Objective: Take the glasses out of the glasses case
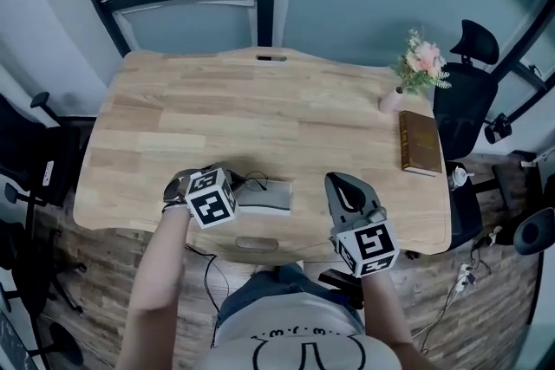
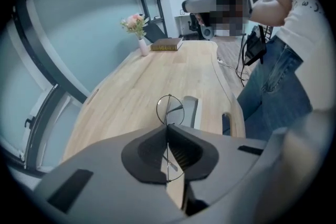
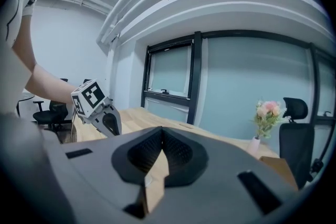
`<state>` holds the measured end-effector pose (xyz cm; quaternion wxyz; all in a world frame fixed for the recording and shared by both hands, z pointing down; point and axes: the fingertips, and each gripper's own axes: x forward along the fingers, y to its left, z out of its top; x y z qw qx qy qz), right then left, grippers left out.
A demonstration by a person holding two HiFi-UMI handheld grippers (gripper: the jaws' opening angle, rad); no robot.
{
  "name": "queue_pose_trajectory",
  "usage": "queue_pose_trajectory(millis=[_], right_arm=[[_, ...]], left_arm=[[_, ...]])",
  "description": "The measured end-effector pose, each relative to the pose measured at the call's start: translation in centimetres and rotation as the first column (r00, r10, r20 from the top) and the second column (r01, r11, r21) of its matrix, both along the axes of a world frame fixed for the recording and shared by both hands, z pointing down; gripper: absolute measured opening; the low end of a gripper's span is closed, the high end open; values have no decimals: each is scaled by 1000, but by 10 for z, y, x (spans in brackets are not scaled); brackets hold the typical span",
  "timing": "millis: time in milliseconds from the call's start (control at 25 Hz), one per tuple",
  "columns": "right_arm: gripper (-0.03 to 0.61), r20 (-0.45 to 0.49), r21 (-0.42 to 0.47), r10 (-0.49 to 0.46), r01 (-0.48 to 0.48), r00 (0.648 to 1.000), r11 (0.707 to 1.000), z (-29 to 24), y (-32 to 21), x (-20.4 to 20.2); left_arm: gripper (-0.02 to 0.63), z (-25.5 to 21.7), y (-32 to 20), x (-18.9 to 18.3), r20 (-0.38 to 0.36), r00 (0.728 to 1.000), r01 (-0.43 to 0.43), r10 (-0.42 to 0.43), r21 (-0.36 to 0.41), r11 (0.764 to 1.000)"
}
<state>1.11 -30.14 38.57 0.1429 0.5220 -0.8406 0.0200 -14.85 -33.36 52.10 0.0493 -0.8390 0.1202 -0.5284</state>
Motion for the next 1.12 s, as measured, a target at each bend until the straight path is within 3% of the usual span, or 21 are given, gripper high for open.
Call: queue_pose_trajectory(millis=[320, 600, 960, 1120], right_arm=[[11, -2, 10, -48, 48, 999, 999, -2, -11, -19], [11, -27, -43, -91, 90, 995, 995, 16, -10, -34], [11, -54, -174, -125, 114, 991, 978, 63, -1, -50], [11, -74, -212, -135, 117, 988, 970, 79, 5, -52]], left_arm=[[25, -5, 0, -74, 29, 988, 151, -151, -4, 989], [25, 24, 13, -113, 49, 964, 263, -261, -50, 963], [25, 85, 31, -144, 39, 894, 445, -446, -189, 876], [25, 104, 31, -150, 51, 882, 468, -468, -210, 858]])
